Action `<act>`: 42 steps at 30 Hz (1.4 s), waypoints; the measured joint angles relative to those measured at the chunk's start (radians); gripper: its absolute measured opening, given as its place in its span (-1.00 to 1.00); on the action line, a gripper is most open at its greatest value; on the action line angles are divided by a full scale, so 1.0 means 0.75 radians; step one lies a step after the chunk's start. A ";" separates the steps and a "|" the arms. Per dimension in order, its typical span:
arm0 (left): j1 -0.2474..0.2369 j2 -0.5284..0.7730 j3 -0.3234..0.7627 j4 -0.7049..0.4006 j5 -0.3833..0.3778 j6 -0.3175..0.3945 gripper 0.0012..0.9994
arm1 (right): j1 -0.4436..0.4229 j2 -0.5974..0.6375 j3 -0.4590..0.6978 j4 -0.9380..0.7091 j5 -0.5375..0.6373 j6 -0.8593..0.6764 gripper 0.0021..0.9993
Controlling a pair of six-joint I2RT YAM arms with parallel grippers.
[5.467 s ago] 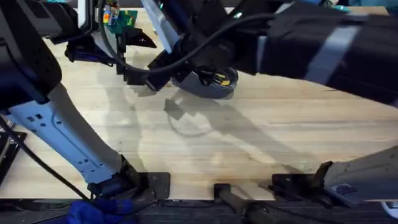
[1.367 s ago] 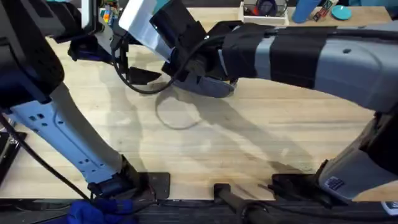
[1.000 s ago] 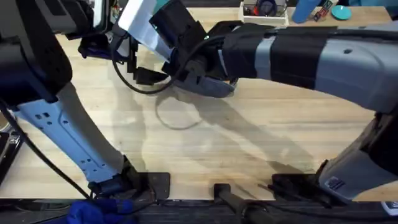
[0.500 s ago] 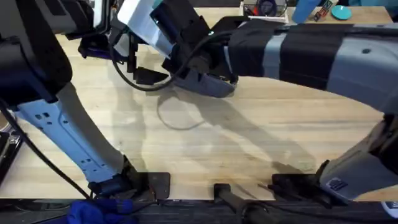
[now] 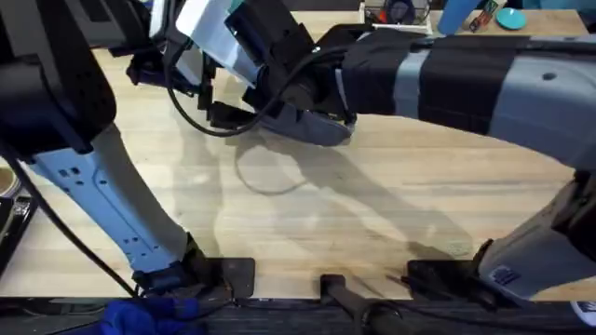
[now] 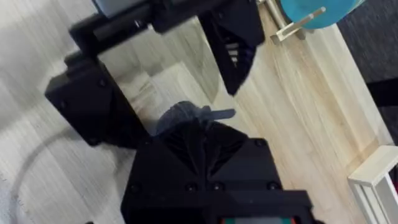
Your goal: Unzip the bag, pick up the pens from the table one at a time and place them inside, then zip the bag closed.
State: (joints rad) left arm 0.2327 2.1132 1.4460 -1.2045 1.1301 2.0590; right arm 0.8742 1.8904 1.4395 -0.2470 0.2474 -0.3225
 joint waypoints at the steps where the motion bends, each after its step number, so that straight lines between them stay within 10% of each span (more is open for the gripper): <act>1: -0.011 0.000 0.000 0.000 0.000 0.000 0.99 | 0.000 0.000 0.000 0.000 0.000 0.000 -0.94; 31: -0.060 0.000 0.000 0.012 0.000 -0.052 0.97 | 0.000 0.000 0.000 0.000 0.000 0.000 -0.94; 42: -0.099 0.000 -0.002 0.031 -0.011 -0.058 -0.41 | 0.000 0.000 0.000 0.001 0.009 0.000 -0.94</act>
State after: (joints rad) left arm 0.1583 2.1132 1.4445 -1.1813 1.1221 2.0153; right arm 0.8741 1.8904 1.4395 -0.2462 0.2544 -0.3225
